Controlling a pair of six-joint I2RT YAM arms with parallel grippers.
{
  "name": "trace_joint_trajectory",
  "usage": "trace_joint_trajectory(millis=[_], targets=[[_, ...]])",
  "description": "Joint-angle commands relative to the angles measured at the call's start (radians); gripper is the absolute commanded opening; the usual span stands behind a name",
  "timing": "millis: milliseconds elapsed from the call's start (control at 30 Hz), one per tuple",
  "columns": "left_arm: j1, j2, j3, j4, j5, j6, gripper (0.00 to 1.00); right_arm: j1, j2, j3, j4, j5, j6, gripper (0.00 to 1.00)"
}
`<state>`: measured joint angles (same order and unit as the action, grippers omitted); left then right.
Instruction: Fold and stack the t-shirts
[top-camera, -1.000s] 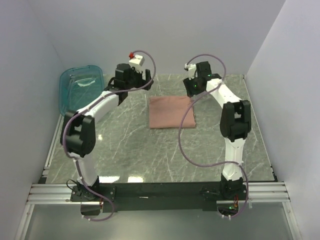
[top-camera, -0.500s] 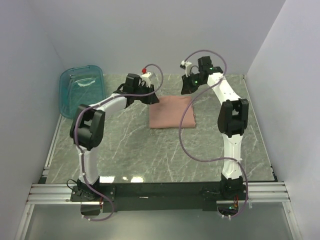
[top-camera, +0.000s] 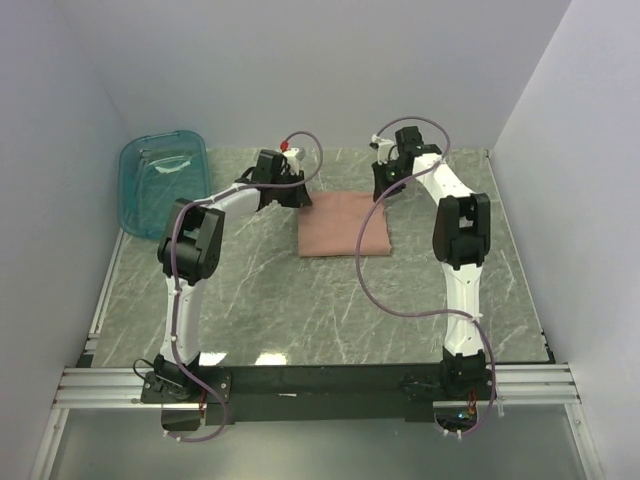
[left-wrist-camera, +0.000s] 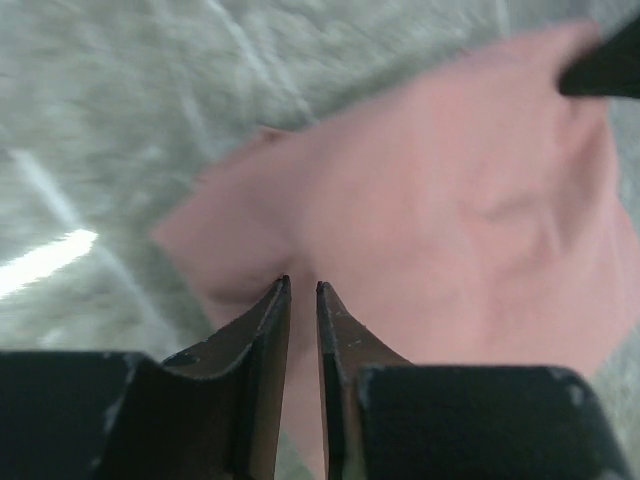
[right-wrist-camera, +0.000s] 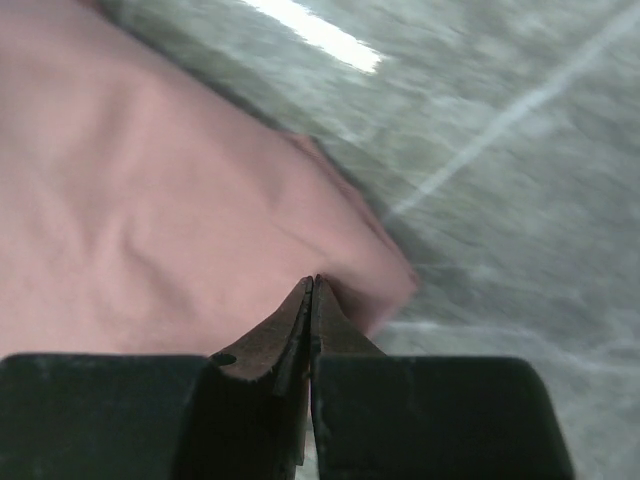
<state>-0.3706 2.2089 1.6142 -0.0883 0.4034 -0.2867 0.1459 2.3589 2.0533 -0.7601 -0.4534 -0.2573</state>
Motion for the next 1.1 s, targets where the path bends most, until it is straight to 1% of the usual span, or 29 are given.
trace_joint_trajectory(millis=[0,167,333,400,433,467,500,533,567,600,633,667,700,733,767,800,833,867,900,933,967,1067], targets=[[0.024,0.018,0.059,0.027,-0.112,-0.034,0.23,-0.031,-0.038,-0.001,0.044,0.071,0.043,0.04],[0.044,0.07,0.124,0.013,-0.181,-0.068,0.25,-0.054,-0.016,0.018,0.036,0.13,0.052,0.03],[0.05,0.097,0.176,0.027,-0.199,-0.078,0.27,-0.074,-0.041,0.008,0.054,0.173,0.044,0.04],[0.05,0.087,0.174,0.048,-0.199,-0.074,0.28,-0.091,-0.067,0.002,0.057,0.177,0.04,0.06],[0.05,0.056,0.165,0.059,-0.204,-0.062,0.3,-0.097,-0.082,-0.014,0.059,0.173,0.03,0.07],[0.05,0.025,0.145,0.079,-0.215,-0.052,0.31,-0.107,-0.099,-0.025,0.061,0.156,0.026,0.11],[0.05,-0.013,0.066,0.161,-0.236,-0.045,0.33,-0.118,-0.148,-0.042,0.056,0.071,0.018,0.14],[0.05,-0.108,0.015,0.218,-0.245,-0.031,0.39,-0.141,-0.177,-0.089,0.058,0.017,-0.012,0.16],[0.05,-0.159,-0.035,0.264,-0.255,-0.023,0.44,-0.141,-0.214,-0.129,0.067,-0.051,-0.023,0.23],[0.05,-0.207,-0.115,0.33,-0.27,-0.016,0.5,-0.141,-0.289,-0.177,0.094,-0.118,-0.039,0.3],[0.05,-0.294,-0.147,0.35,-0.27,0.004,0.59,-0.169,-0.326,-0.27,0.111,-0.213,-0.049,0.35],[0.05,-0.334,-0.174,0.36,-0.27,0.012,0.63,-0.169,-0.358,-0.318,0.131,-0.246,-0.039,0.46],[0.05,-0.372,-0.212,0.36,-0.268,0.017,0.67,-0.167,-0.403,-0.359,0.162,-0.281,-0.031,0.52],[0.05,-0.444,-0.229,0.348,-0.264,0.023,0.74,-0.161,-0.418,-0.425,0.18,-0.309,0.011,0.59],[0.052,-0.478,-0.247,0.338,-0.273,0.018,0.78,-0.151,-0.427,-0.453,0.194,-0.306,0.036,0.64],[0.056,-0.512,-0.282,0.331,-0.278,-0.002,0.83,-0.151,-0.435,-0.502,0.221,-0.306,0.079,0.67],[0.062,-0.578,-0.304,0.322,-0.273,-0.012,0.91,-0.123,-0.44,-0.533,0.26,-0.298,0.125,0.7],[0.068,-0.61,-0.327,0.303,-0.265,-0.025,0.94,-0.109,-0.444,-0.56,0.301,-0.242,0.182,0.78],[0.079,-0.642,-0.365,0.292,-0.25,-0.031,0.95,-0.106,-0.438,-0.582,0.358,-0.226,0.226,0.78],[0.105,-0.699,-0.384,0.274,-0.233,-0.038,0.95,-0.105,-0.431,-0.608,0.378,-0.219,0.304,0.78],[0.117,-0.728,-0.401,0.23,-0.216,-0.042,0.95,-0.103,-0.422,-0.616,0.392,-0.184,0.341,0.78],[0.157,-0.85,-0.471,0.144,-0.206,-0.04,0.95,-0.085,-0.372,-0.619,0.395,-0.151,0.397,0.78]])
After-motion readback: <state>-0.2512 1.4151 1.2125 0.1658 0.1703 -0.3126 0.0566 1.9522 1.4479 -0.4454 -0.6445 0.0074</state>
